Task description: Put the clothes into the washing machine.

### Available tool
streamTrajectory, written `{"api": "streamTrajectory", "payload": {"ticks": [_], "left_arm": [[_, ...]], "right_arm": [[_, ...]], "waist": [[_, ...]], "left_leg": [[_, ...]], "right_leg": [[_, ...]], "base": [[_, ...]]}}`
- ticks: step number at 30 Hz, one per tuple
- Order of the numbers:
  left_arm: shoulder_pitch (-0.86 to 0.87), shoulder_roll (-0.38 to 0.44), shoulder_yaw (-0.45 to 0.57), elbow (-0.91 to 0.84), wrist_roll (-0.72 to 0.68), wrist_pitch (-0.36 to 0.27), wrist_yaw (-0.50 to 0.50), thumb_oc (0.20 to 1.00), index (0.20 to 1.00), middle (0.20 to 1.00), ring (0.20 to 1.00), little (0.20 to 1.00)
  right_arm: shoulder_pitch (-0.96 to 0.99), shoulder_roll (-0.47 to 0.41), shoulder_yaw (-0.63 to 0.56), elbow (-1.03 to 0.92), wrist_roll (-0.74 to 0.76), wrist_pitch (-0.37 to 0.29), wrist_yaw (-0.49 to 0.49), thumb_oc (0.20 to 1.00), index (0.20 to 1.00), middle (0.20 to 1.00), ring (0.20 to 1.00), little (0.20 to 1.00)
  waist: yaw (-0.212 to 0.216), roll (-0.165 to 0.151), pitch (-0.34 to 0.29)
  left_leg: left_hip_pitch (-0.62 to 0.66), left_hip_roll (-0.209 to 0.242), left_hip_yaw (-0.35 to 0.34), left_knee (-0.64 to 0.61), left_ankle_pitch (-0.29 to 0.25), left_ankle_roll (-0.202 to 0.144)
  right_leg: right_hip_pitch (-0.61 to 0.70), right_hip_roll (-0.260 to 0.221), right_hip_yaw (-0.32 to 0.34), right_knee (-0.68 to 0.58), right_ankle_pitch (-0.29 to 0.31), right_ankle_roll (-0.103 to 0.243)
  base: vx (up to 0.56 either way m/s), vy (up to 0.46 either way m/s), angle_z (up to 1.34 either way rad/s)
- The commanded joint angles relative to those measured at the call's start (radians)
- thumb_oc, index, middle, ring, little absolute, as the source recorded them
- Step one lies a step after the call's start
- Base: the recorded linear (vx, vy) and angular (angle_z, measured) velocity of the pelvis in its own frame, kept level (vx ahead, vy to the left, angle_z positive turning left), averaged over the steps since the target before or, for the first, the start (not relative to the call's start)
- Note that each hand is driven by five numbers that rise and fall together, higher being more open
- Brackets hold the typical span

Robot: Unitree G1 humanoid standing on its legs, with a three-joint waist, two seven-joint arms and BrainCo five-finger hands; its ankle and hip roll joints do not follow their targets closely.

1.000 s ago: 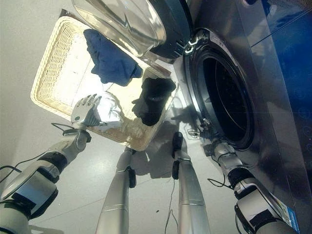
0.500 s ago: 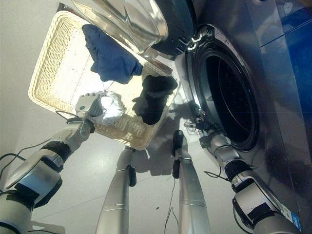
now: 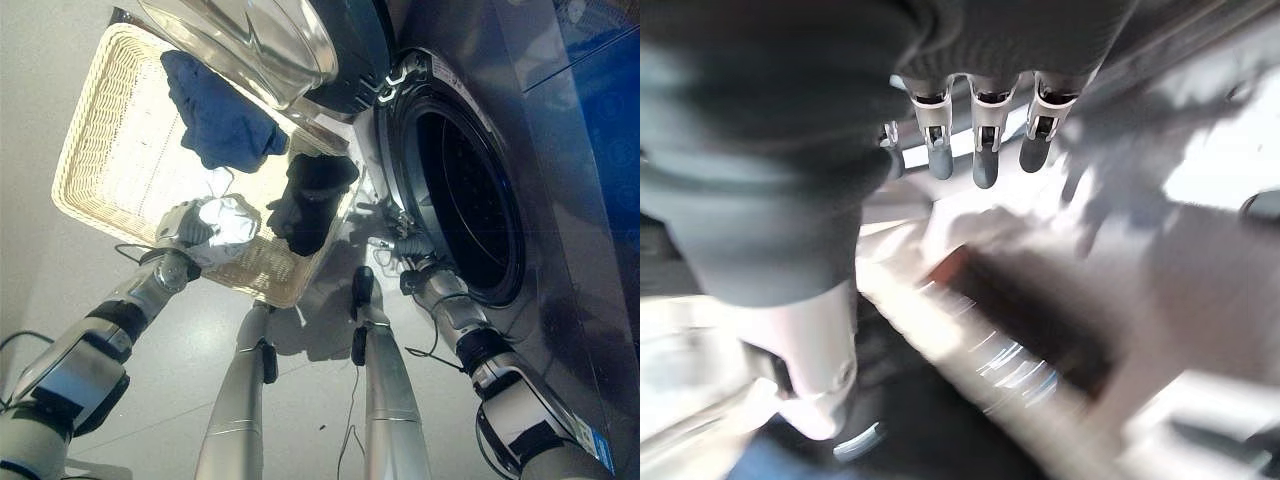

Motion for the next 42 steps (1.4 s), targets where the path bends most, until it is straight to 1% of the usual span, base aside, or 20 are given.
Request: {"api": "streamTrajectory", "payload": {"ticks": [1, 3, 4, 5, 6, 7, 9, 10, 13, 15, 17, 23, 27, 31, 36, 38, 39, 42], "left_arm": [[0.063, -0.034, 0.076, -0.176, -0.1, -0.223, 0.113, 0.2, 0.2, 0.2, 0.2, 0.2], [0.106, -0.052, 0.096, -0.27, -0.07, -0.248, 0.14, 0.2, 0.2, 0.2, 0.2, 0.2], [0.128, -0.062, 0.1, -0.311, -0.047, -0.273, 0.155, 0.2, 0.2, 0.2, 0.2, 0.2], [0.163, -0.085, 0.112, -0.387, 0.013, -0.327, 0.168, 0.2, 0.2, 0.2, 0.2, 0.2], [0.193, -0.093, 0.11, -0.468, 0.082, -0.336, 0.185, 0.2, 0.2, 0.2, 0.2, 0.2], [0.206, -0.097, 0.105, -0.513, 0.108, -0.345, 0.186, 0.2, 0.2, 0.2, 0.2, 0.2], [0.217, -0.093, 0.097, -0.594, 0.15, -0.335, 0.178, 0.2, 0.2, 0.2, 0.2, 0.2], [0.219, -0.088, 0.091, -0.647, 0.164, -0.335, 0.157, 0.2, 0.2, 0.2, 0.2, 0.2], [0.204, -0.076, 0.08, -0.718, 0.14, -0.355, 0.084, 0.2, 0.2, 0.2, 0.2, 0.2], [0.193, -0.08, 0.072, -0.76, 0.124, -0.351, 0.043, 0.2, 0.2, 0.2, 0.2, 0.2], [0.185, -0.081, 0.061, -0.78, 0.106, -0.352, 0.019, 0.2, 0.2, 0.2, 0.2, 0.2], [0.163, -0.097, 0.024, -0.821, 0.115, -0.32, -0.008, 0.2, 0.2, 0.2, 0.2, 0.2], [0.155, -0.097, 0.012, -0.833, 0.117, -0.302, -0.014, 0.2, 0.2, 0.2, 0.2, 0.2], [0.143, -0.093, -0.005, -0.838, 0.143, -0.277, -0.009, 0.2, 0.2, 0.2, 0.2, 0.2], [0.133, -0.081, -0.013, -0.836, 0.16, -0.267, -0.009, 0.2, 0.2, 0.2, 0.2, 0.2], [0.128, -0.077, -0.016, -0.838, 0.189, -0.255, -0.003, 0.2, 0.2, 0.2, 0.2, 0.2], [0.124, -0.072, -0.019, -0.84, 0.199, -0.247, -0.002, 0.2, 0.2, 0.2, 0.2, 0.2], [0.119, -0.067, -0.021, -0.839, 0.239, -0.241, 0.01, 0.2, 0.2, 0.2, 0.2, 0.2]], "right_arm": [[0.108, 0.027, -0.05, -0.185, 0.112, -0.037, 0.035, 1.0, 1.0, 1.0, 1.0, 1.0], [0.137, 0.039, -0.065, -0.245, 0.134, -0.029, 0.05, 1.0, 1.0, 1.0, 1.0, 1.0], [0.152, 0.048, -0.072, -0.278, 0.145, -0.023, 0.061, 1.0, 1.0, 1.0, 1.0, 1.0], [0.171, 0.064, -0.082, -0.34, 0.175, -0.003, 0.098, 1.0, 1.0, 1.0, 1.0, 1.0], [0.191, 0.071, -0.082, -0.391, 0.194, 0.015, 0.122, 1.0, 1.0, 1.0, 1.0, 1.0], [0.201, 0.076, -0.084, -0.42, 0.21, 0.032, 0.149, 1.0, 1.0, 1.0, 1.0, 1.0], [0.206, 0.075, -0.079, -0.466, 0.236, 0.053, 0.174, 1.0, 1.0, 1.0, 1.0, 1.0], [0.205, 0.078, -0.079, -0.501, 0.263, 0.077, 0.2, 1.0, 1.0, 1.0, 1.0, 1.0], [0.183, 0.076, -0.065, -0.544, 0.293, 0.117, 0.242, 1.0, 1.0, 1.0, 1.0, 1.0], [0.167, 0.08, -0.051, -0.57, 0.316, 0.142, 0.25, 1.0, 1.0, 1.0, 1.0, 1.0], [0.158, 0.085, -0.042, -0.587, 0.325, 0.153, 0.255, 1.0, 1.0, 1.0, 1.0, 1.0], [0.128, 0.109, -0.013, -0.619, 0.348, 0.159, 0.267, 1.0, 1.0, 1.0, 1.0, 1.0], [0.114, 0.116, -0.004, -0.635, 0.363, 0.159, 0.269, 1.0, 1.0, 1.0, 1.0, 1.0], [0.105, 0.125, 0.002, -0.654, 0.389, 0.132, 0.283, 1.0, 1.0, 1.0, 1.0, 1.0], [0.097, 0.135, -0.005, -0.675, 0.437, 0.101, 0.308, 1.0, 1.0, 1.0, 1.0, 1.0], [0.093, 0.137, -0.009, -0.681, 0.444, 0.083, 0.314, 0.784, 0.784, 0.784, 0.784, 0.784], [0.089, 0.14, -0.011, -0.691, 0.455, 0.078, 0.312, 0.2, 0.2, 0.2, 0.2, 0.2], [0.084, 0.147, -0.015, -0.706, 0.461, 0.067, 0.3, 0.2, 0.2, 0.2, 0.2, 0.2]], "waist": [[0.031, -0.034, -0.021], [0.038, -0.034, -0.021], [0.042, -0.033, -0.021], [0.05, -0.034, -0.021], [0.055, -0.034, -0.021], [0.059, -0.034, -0.021], [0.064, -0.031, -0.021], [0.068, -0.03, -0.021], [0.072, -0.029, -0.021], [0.075, -0.027, -0.021], [0.075, -0.024, -0.021], [0.076, -0.014, -0.021], [0.079, -0.01, -0.021], [0.081, -0.007, -0.021], [0.082, -0.005, -0.021], [0.082, -0.006, -0.021], [0.082, -0.006, -0.021], [0.081, -0.005, -0.021]], "left_leg": [[-0.034, -0.04, 0.036, 0.128, -0.113, -0.013], [-0.035, -0.044, 0.033, 0.126, -0.117, -0.01], [-0.036, -0.046, 0.032, 0.126, -0.119, -0.008], [-0.04, -0.05, 0.027, 0.124, -0.121, -0.005], [-0.041, -0.053, 0.022, 0.124, -0.122, -0.004], [-0.043, -0.055, 0.018, 0.125, -0.122, -0.002], [-0.044, -0.058, 0.013, 0.125, -0.123, 0.001], [-0.042, -0.06, 0.011, 0.125, -0.123, 0.004], [-0.043, -0.061, 0.013, 0.126, -0.125, 0.008], [-0.043, -0.064, 0.012, 0.126, -0.124, 0.008], [-0.042, -0.066, 0.011, 0.127, -0.123, 0.009], [-0.034, -0.08, 0.009, 0.127, -0.122, 0.012], [-0.034, -0.08, 0.009, 0.128, -0.121, 0.012], [-0.035, -0.085, 0.007, 0.131, -0.12, 0.013], [-0.031, -0.087, 0.01, 0.131, -0.118, 0.013], [-0.032, -0.087, 0.01, 0.134, -0.119, 0.013], [-0.03, -0.086, 0.012, 0.132, -0.119, 0.013], [-0.028, -0.084, 0.017, 0.131, -0.119, 0.012]], "right_leg": [[0.035, 0.018, 0.006, -0.207, 0.161, 0.122], [0.035, 0.016, 0.001, -0.208, 0.159, 0.123], [0.035, 0.016, -0.002, -0.207, 0.159, 0.124], [0.033, 0.013, -0.008, -0.21, 0.159, 0.126], [0.034, 0.011, -0.015, -0.208, 0.158, 0.126], [0.032, 0.009, -0.017, -0.206, 0.158, 0.126], [0.03, 0.005, -0.022, -0.201, 0.157, 0.127], [0.03, 0.003, -0.025, -0.199, 0.157, 0.128], [0.027, -0.002, -0.029, -0.196, 0.158, 0.129], [0.026, -0.005, -0.034, -0.198, 0.161, 0.13], [0.026, -0.007, -0.035, -0.198, 0.163, 0.13], [0.031, -0.008, -0.037, -0.204, 0.17, 0.131], [0.031, -0.012, -0.04, -0.203, 0.171, 0.132], [0.029, -0.014, -0.042, -0.202, 0.175, 0.133], [0.031, -0.016, -0.046, -0.203, 0.179, 0.135], [0.03, -0.017, -0.047, -0.201, 0.18, 0.136], [0.031, -0.017, -0.049, -0.203, 0.181, 0.136], [0.03, -0.017, -0.051, -0.201, 0.181, 0.136]], "base": [[0.01, -0.063, 0.05], [0.01, -0.062, 0.06], [0.0, -0.075, 0.05], [0.0, -0.085, 0.04], [0.01, -0.085, 0.02], [0.01, -0.062, 0.05], [0.02, -0.048, 0.11], [0.02, -0.052, 0.14], [0.01, -0.051, 0.09], [0.0, 0.0, 0.0], [0.01, -0.006, 0.02], [0.01, -0.014, 0.04], [0.0, -0.001, 0.01], [0.0, 0.0, 0.0], [0.0, -0.003, 0.01], [0.0, 0.0, 0.0], [0.0, 0.0, 0.0], [0.01, -0.004, 0.02]]}}
